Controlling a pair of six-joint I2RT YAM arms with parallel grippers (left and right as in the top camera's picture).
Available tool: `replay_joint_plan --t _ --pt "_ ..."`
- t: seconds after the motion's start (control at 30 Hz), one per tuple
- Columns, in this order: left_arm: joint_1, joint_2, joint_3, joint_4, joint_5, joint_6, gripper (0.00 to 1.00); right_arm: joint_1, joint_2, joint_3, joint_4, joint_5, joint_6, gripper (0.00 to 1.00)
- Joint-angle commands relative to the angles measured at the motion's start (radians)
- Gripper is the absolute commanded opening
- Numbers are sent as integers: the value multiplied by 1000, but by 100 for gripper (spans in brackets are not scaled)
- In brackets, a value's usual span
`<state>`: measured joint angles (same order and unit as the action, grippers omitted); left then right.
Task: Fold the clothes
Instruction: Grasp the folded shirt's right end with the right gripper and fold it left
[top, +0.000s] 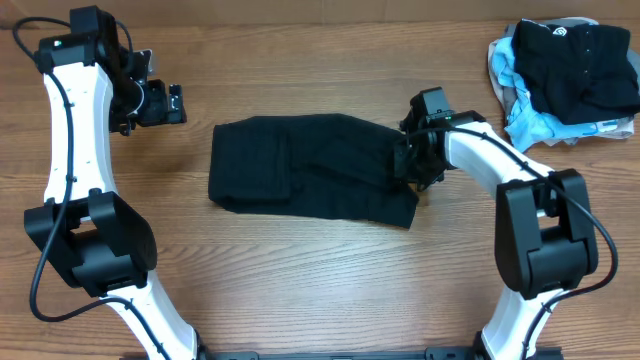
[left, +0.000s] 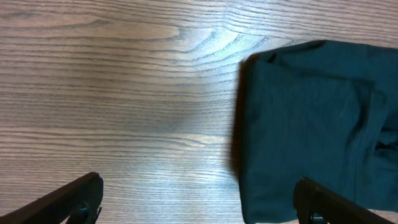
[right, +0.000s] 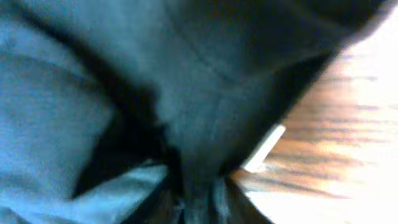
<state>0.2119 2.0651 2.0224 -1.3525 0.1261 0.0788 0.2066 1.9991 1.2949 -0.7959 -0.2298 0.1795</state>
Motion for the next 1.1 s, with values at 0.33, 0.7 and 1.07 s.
replay_joint_plan --t 0.33,0.7,1.07 --pt "3 3 7 -4 -2 -32 100 -325 -38 19 -112 -71 -82 4" --pt "3 3 7 -4 -2 -31 100 -283 -113 254 -341 -77 -139 4" --pt "3 3 7 -4 -2 -31 100 108 -108 325 -245 -84 8 4"
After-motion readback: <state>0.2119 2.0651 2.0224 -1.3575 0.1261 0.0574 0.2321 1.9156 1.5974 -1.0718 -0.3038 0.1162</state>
